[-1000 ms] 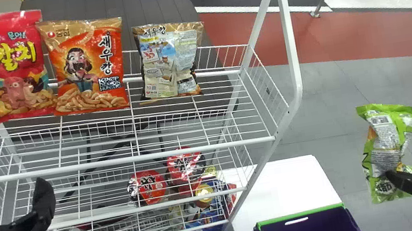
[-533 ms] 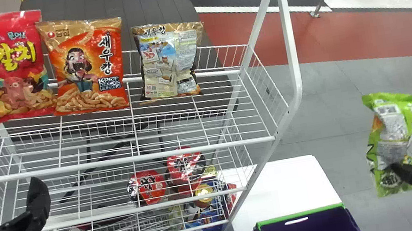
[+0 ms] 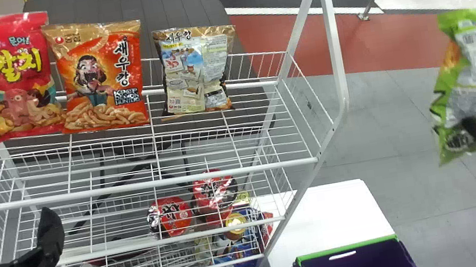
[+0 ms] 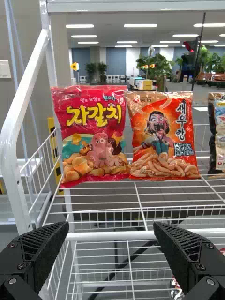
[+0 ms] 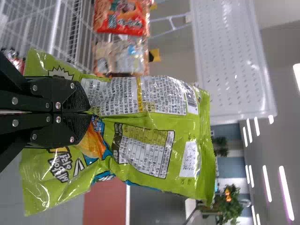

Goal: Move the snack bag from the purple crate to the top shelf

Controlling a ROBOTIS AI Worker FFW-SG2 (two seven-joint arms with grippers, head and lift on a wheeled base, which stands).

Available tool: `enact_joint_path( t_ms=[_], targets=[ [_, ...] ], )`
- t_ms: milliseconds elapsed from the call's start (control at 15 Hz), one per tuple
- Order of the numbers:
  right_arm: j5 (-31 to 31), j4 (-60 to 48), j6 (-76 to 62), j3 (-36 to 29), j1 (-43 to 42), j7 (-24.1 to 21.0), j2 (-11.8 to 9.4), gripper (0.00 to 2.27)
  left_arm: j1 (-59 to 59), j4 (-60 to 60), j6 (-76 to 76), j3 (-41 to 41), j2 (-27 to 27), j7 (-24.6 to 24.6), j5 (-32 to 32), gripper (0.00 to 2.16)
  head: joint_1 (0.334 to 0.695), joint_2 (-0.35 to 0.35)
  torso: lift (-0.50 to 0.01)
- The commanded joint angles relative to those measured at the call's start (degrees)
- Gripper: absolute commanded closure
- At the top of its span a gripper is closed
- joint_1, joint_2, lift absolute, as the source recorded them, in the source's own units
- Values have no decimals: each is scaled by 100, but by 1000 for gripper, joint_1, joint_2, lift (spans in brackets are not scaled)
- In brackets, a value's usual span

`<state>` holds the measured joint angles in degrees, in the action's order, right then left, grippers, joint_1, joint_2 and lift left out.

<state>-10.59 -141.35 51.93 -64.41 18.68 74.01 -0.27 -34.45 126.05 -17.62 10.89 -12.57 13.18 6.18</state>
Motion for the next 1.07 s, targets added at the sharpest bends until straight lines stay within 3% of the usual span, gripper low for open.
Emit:
enact_joint_path(
  t_ms=[0, 267, 533, 667, 867, 1000],
  targets=[
    [-31, -455, 428, 473, -128, -229, 32, 1986, 0, -1, 61, 10, 0, 0, 24, 161, 695, -350, 0],
    [48, -481, 305, 1598, -58, -756, 32, 1983, 0, -19, 78, 19, 0, 0, 33, 161, 695, -320, 0],
    [-14, -6, -1471, 3092, 575, -2057, 32, 1983, -26, -28, 78, 19, -9, 0, 24, 161, 695, -231, 0],
    [48, 292, -2525, 3751, 759, -2496, 32, 1983, -35, -28, 78, 19, -9, 0, 24, 161, 695, -191, 0],
    [619, 706, -3791, 4806, 856, -3472, 32, 1983, -35, -36, 78, 19, -35, 0, 24, 161, 695, -121, 0],
    [1059, 996, -3773, 5289, 707, -3727, 32, 1983, -44, -36, 96, 10, -53, 0, 24, 161, 695, -94, 0]
  ],
)
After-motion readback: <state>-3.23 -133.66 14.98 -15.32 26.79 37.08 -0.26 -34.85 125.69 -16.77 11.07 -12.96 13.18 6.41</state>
